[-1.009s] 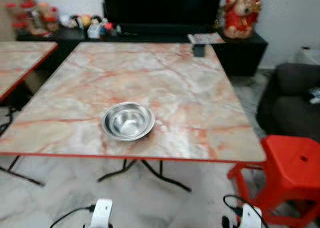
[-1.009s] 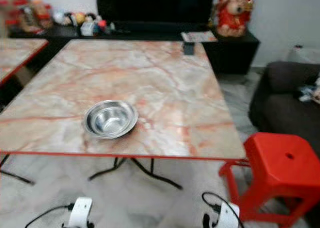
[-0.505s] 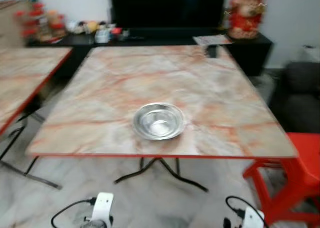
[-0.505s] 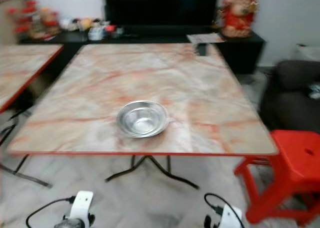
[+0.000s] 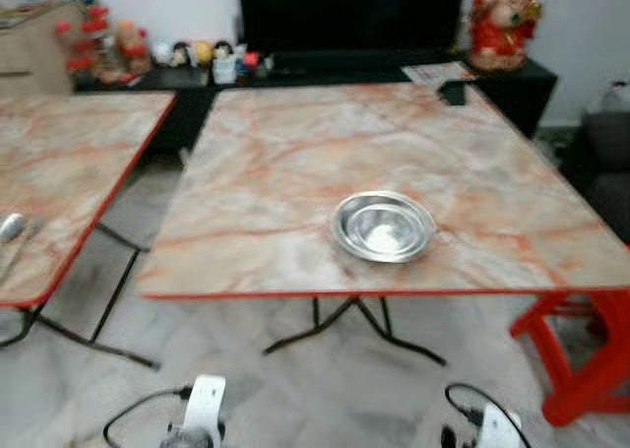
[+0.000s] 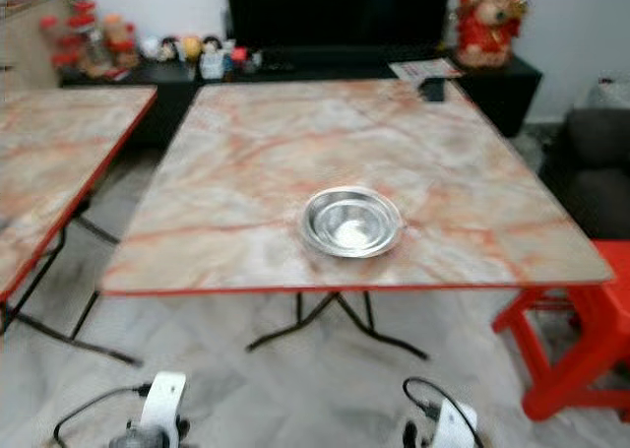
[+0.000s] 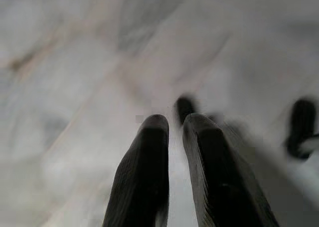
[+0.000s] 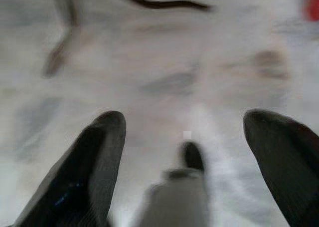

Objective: Setting the table

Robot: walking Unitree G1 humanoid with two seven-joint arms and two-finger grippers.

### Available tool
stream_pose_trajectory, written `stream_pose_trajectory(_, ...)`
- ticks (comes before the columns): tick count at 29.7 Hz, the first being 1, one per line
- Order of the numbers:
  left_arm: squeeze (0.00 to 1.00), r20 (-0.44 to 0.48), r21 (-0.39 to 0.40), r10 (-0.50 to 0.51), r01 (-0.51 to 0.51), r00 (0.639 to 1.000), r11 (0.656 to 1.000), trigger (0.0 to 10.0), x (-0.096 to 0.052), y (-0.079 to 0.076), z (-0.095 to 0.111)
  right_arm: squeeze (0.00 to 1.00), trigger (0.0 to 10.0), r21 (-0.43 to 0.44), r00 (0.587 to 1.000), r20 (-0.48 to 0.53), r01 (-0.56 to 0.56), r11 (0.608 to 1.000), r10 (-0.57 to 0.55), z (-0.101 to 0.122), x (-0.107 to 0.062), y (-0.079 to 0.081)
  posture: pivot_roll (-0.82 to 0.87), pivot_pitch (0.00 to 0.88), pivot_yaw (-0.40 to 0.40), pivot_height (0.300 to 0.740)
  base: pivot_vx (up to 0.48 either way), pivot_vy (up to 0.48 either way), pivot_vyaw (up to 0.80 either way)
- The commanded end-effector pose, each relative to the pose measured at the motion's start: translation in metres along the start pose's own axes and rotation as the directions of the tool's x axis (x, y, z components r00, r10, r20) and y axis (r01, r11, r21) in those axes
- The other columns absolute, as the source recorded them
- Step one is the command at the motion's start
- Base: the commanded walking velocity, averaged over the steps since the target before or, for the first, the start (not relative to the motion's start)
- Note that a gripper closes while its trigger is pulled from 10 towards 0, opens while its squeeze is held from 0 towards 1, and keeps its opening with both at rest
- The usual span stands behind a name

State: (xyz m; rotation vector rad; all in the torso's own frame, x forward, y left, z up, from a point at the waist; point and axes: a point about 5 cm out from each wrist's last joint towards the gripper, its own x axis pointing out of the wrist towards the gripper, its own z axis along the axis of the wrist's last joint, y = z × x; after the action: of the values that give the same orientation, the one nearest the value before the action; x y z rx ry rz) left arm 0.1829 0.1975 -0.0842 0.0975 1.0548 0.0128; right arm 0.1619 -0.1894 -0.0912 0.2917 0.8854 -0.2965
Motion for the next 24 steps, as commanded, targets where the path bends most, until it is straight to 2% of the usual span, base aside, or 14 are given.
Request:
stream_pose_trajectory(1,0.00,0.028,0.009,-0.012,0.012,1.000,1.000,10.0,0.0011,-0.0065,0.0101,0.00,10.0,-0.006,0.999,0.009,0.032,0.999,-0.032,0.0031,-0.0006,-0.0121,-0.03,0.000,0.007,0.740,0.000,0.480,0.00)
stream_pose_trajectory(6,0.00,0.027,0.011,-0.011,0.011,1.000,1.000,10.0,0.0011,-0.0061,0.0099,0.00,10.0,-0.012,0.999,0.001,0.036,0.999,-0.036,0.0023,-0.0006,-0.0125,-0.04,0.000,0.012,0.740,0.000,0.480,0.00)
stream_pose_trajectory(10,0.00,0.028,0.006,-0.012,0.011,1.000,1.000,10.0,0.0011,-0.0064,0.0101,0.00,10.0,-0.011,0.999,0.002,0.033,0.999,-0.033,0.0018,-0.0007,-0.0119,-0.03,0.000,0.011,0.740,0.000,0.480,-0.64)
stream_pose_trajectory(24,0.00,0.029,-0.002,-0.003,0.003,1.000,1.000,10.0,0.0012,-0.0076,0.0103,0.00,10.0,-0.031,1.000,0.014,0.027,0.999,-0.027,0.0055,0.0000,-0.0120,-0.04,0.000,0.007,0.740,0.000,0.480,0.00)
